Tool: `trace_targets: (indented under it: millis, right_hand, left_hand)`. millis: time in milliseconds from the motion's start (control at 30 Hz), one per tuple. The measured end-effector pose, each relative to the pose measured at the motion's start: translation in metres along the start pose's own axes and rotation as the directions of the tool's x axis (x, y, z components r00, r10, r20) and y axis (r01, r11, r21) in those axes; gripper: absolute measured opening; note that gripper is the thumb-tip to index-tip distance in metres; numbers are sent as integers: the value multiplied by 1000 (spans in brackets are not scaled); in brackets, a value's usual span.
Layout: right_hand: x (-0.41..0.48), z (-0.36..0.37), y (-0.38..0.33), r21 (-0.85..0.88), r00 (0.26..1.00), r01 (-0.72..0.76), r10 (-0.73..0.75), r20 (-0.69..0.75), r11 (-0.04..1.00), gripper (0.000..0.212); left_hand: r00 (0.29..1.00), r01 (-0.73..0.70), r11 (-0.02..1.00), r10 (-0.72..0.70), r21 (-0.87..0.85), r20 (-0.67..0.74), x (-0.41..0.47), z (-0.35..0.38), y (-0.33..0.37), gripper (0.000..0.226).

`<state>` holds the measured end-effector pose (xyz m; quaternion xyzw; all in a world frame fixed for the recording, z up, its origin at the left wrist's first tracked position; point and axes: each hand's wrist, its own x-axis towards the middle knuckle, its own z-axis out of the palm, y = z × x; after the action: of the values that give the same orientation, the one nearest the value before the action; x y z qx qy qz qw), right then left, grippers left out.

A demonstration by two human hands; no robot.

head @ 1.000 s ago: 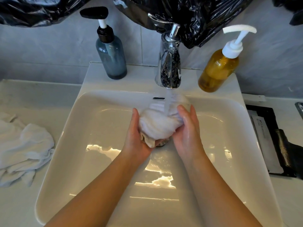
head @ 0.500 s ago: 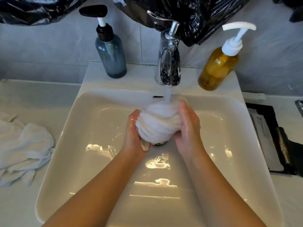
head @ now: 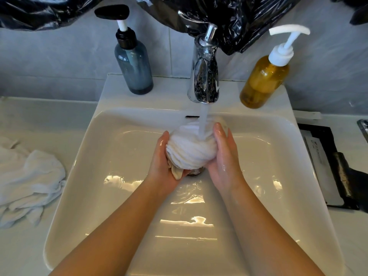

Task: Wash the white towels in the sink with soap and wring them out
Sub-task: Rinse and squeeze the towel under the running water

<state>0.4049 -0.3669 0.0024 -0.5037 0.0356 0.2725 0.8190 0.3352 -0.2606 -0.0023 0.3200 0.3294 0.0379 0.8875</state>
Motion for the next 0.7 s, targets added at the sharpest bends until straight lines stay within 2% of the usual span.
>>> trace_targets:
  millis: [100,333,433,567,700]
  right_hand:
    - [1,-1,0,0,1000,26,-26,-6,1000,43]
    - [-1,-3,-1,-34,999,45,-46,-9,998,43]
    - [0,-4,-2,-58,998,62,-62,12,996,50]
    - [3,-4,1,17,999,4,-5,50,1000,59]
    - [5,-4,2,92,995,-64,56,87,994,64]
  left_hand:
    - [1000,19,1000,-19,5,24,2,-1,-1,68]
    - [998,59,998,-60,34,23,3,-2,3,59]
    - [1000,-1,995,-1,97,14,7,-3,1,61]
    - [996,-77,989,72,129,47,4,0,-2,61]
    - [995,-94,989,97,118,-21,7,-7,-3,57]
